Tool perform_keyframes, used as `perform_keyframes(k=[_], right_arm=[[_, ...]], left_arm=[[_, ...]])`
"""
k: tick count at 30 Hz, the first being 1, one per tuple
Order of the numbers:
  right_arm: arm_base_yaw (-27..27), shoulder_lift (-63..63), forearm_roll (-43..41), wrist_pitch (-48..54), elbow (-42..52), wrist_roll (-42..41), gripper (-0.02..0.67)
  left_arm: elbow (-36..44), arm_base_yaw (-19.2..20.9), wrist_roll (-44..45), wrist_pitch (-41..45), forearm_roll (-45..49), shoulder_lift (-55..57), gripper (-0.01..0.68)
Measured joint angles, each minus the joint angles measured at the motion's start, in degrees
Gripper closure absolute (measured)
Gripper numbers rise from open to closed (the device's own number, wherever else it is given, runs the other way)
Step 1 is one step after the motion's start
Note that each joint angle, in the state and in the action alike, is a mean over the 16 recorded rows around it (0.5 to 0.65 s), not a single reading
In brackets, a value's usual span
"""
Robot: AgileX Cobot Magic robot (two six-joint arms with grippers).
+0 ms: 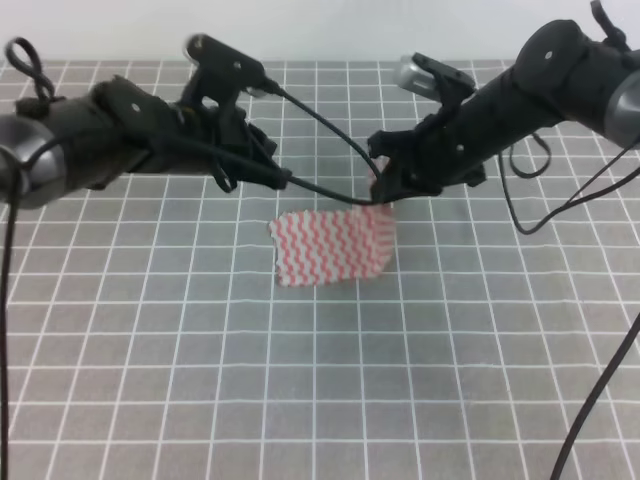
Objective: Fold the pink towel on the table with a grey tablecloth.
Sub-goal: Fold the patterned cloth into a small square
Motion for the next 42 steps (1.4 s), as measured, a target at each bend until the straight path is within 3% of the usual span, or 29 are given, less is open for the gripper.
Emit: perform_keyframes(k=[18,42], right_arm=[[5.62,2.41,4.58,-4.31,-0.16,-2.05,0.663],[8.50,6.87,10.40,-8.55,-0.32,-3.46,0.663]], left_arm=[[-0.01,0.68,0.11,1.29,-0.66,-2.01,0.675],[0.00,0.69,0.64,1.45,-0.70,-2.09,0.675]])
